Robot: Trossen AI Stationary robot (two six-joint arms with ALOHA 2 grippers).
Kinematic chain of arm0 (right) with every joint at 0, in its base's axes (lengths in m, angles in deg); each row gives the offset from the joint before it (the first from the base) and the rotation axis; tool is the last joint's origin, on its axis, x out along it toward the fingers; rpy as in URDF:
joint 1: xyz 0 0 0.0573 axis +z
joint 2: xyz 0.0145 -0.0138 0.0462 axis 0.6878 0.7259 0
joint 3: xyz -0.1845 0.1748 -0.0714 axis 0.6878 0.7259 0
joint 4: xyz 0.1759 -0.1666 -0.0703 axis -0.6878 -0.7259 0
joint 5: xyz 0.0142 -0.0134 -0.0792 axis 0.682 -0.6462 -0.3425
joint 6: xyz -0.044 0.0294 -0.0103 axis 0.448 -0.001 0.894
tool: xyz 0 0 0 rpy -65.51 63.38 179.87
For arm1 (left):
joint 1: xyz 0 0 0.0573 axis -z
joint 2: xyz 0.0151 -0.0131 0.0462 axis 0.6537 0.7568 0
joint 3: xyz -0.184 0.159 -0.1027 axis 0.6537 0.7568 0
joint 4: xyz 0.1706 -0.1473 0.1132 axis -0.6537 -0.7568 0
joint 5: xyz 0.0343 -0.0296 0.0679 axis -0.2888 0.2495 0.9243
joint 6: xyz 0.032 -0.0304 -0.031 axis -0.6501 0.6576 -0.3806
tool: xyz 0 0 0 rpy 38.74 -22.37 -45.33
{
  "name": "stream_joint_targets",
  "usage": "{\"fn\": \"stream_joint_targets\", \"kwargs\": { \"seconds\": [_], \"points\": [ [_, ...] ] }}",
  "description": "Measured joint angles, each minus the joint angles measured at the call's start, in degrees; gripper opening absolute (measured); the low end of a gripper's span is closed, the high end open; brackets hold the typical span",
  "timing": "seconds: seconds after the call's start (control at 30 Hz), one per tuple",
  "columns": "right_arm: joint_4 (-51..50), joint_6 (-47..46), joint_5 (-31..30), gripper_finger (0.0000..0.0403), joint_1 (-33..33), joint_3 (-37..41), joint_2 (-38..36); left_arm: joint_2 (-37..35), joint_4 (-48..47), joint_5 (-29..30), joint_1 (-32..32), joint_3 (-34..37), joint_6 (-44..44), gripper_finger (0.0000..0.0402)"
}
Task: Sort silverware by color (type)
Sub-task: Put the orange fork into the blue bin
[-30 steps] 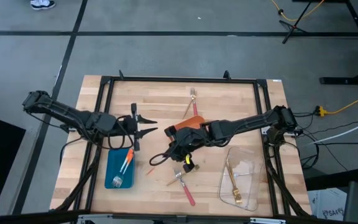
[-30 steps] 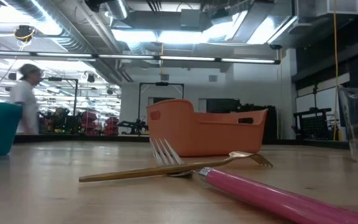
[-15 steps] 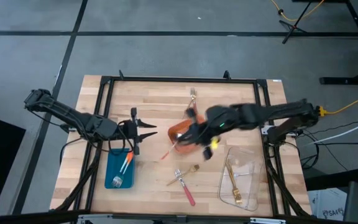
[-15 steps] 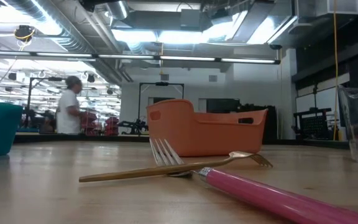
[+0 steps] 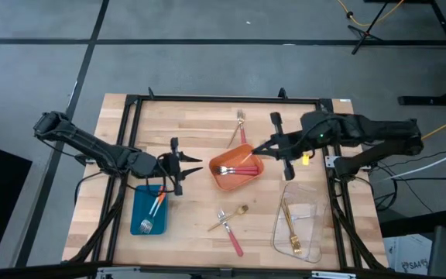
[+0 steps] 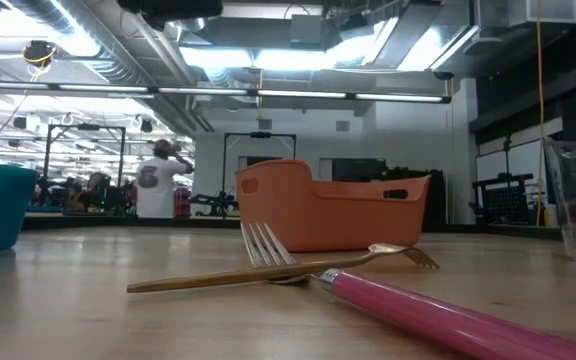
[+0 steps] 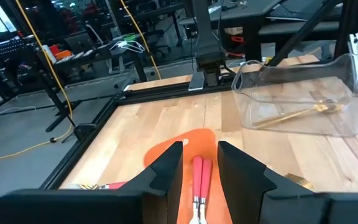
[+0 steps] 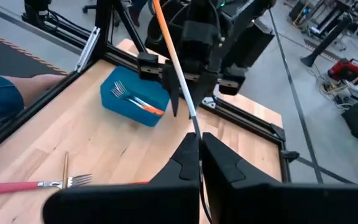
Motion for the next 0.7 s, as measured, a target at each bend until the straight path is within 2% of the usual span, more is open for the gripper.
{"fn": "stream_joint_targets", "kwargs": {
  "seconds": [0.17,0.33,0.43,0.5,0.63,0.7],
  "points": [
    [17.3,-2.3,1.6,0.0000,-2.6,17.7,-7.1,4.3,5.3,-0.4,-1.1,0.0,0.0,0.0094],
    [42.6,-8.2,9.0,0.0000,-7.7,35.7,-9.9,9.7,14.3,-0.5,-2.4,0.0,-0.4,0.0094],
    [60.7,-14.0,14.3,0.0000,-10.3,44.9,-8.7,12.9,19.9,-0.6,-3.3,0.0,-0.5,0.0094],
    [70.6,-17.5,15.4,0.0000,-11.2,49.7,-6.9,14.9,23.9,-0.5,-3.8,0.0,-0.5,0.0094],
    [82.9,-20.5,15.5,0.0000,-11.2,55.1,-2.5,19.0,33.9,-0.7,-4.6,0.0,-0.9,0.0094],
    [86.3,-21.5,15.6,0.0000,-11.0,55.7,-0.1,20.7,37.9,-2.8,-5.3,0.0,-1.0,0.0094]
  ]
}}
